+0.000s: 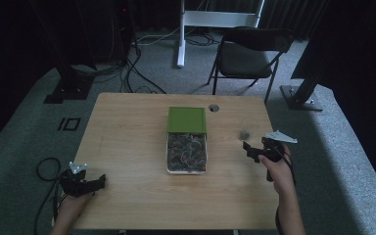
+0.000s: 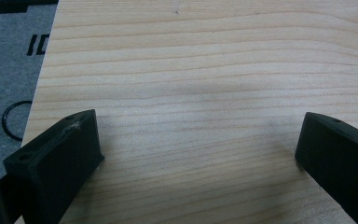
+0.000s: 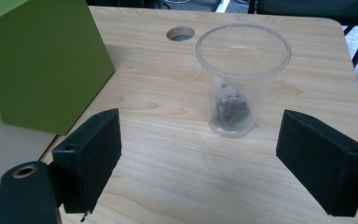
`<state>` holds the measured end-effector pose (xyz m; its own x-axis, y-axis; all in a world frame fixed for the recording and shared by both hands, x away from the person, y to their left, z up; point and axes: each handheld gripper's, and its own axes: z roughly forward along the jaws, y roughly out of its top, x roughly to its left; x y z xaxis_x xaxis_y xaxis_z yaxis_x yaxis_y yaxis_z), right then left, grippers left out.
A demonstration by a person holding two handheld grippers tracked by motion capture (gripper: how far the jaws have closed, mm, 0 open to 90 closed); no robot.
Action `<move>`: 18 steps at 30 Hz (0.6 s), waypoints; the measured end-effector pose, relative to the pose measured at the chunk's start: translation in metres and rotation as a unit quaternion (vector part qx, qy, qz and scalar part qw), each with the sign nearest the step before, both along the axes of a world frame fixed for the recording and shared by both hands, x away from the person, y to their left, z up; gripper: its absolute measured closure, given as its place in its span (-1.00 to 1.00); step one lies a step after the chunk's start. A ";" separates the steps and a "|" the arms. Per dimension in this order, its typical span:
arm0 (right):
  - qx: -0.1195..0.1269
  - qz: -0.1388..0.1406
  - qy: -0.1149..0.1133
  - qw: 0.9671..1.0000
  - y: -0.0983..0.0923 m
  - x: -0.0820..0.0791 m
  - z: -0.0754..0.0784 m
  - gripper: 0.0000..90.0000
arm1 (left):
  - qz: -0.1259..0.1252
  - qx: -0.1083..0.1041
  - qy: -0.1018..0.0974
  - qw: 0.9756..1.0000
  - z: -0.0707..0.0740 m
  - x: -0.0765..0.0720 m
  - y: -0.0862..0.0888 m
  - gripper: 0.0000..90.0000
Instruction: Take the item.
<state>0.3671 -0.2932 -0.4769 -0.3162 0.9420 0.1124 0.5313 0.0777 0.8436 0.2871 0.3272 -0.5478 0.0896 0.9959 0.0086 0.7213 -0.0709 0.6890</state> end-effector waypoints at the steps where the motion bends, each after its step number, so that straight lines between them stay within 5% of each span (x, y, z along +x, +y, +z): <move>1: 0.001 -0.001 0.001 1.000 -0.001 -0.001 -0.002 -0.68 | 0.000 0.000 0.000 1.000 0.000 0.000 0.000 -0.99; 18: -0.010 0.017 0.018 1.000 -0.001 -0.030 -0.037 -0.68 | 0.000 0.000 0.000 1.000 0.000 0.000 0.000 -0.99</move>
<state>0.3369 -0.2939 -0.5134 -0.3434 0.9332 0.1059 0.5580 0.1121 0.8222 0.2871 0.3271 -0.5478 0.0893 0.9960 0.0084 0.7209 -0.0705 0.6895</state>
